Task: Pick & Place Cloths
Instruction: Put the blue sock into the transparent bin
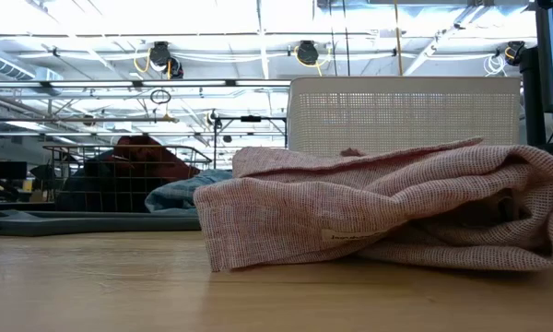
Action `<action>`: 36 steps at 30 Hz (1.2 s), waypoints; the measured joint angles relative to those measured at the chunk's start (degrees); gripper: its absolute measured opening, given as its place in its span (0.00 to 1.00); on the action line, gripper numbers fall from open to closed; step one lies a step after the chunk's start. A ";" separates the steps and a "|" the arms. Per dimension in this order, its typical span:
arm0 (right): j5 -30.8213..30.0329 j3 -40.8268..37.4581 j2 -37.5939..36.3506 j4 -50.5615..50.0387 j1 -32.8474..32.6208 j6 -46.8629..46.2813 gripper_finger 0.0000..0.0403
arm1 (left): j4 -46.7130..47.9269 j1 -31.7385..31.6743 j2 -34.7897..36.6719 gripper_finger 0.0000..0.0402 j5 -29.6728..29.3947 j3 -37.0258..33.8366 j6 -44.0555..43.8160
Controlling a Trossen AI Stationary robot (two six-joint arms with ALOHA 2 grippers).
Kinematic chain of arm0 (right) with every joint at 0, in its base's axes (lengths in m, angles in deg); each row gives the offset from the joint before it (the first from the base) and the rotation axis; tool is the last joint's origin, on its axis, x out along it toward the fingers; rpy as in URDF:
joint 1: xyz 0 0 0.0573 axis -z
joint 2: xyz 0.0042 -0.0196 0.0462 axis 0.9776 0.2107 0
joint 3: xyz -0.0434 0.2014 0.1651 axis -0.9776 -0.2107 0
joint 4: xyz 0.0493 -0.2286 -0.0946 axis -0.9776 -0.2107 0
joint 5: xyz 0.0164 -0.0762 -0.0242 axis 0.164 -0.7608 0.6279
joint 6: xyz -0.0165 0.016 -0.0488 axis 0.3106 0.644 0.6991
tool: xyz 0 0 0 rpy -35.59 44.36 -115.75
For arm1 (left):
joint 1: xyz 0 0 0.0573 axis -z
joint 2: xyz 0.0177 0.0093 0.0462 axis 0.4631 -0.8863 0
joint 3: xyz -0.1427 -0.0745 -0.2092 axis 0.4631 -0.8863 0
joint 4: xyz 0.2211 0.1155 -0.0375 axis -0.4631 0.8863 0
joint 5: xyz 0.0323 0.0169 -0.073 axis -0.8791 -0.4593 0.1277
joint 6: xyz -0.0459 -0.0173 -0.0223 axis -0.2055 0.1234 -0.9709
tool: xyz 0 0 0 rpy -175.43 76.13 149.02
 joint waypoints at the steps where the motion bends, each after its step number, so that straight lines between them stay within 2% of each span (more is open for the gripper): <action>1: 0.00 0.00 0.00 0.00 -0.01 0.00 0.00 | 0.01 0.38 0.00 0.00 1.46 -1.44 -1.22; 6: 0.00 0.00 0.00 0.00 -0.01 0.31 0.00 | 0.07 2.42 -0.07 0.00 4.24 -7.89 -6.96; 12: 0.01 0.00 0.00 0.02 -0.01 0.02 0.00 | -0.02 4.46 -0.07 0.00 -0.47 -13.86 -10.88; 15: 0.00 0.00 0.00 0.03 0.00 0.00 0.00 | 0.02 4.81 -0.04 0.00 0.21 -18.05 -10.86; 20: 0.00 0.00 0.00 0.07 0.01 -0.02 0.00 | 0.07 4.89 -0.07 0.00 4.56 -25.81 -10.88; 25: 0.00 0.00 0.00 0.07 0.01 -0.04 0.00 | 0.03 4.91 -0.06 0.00 4.36 -31.60 -10.42; 36: 0.00 0.00 -0.01 0.07 0.00 -3.48 0.00 | -1.62 5.27 -0.07 0.00 3.65 -37.32 -6.18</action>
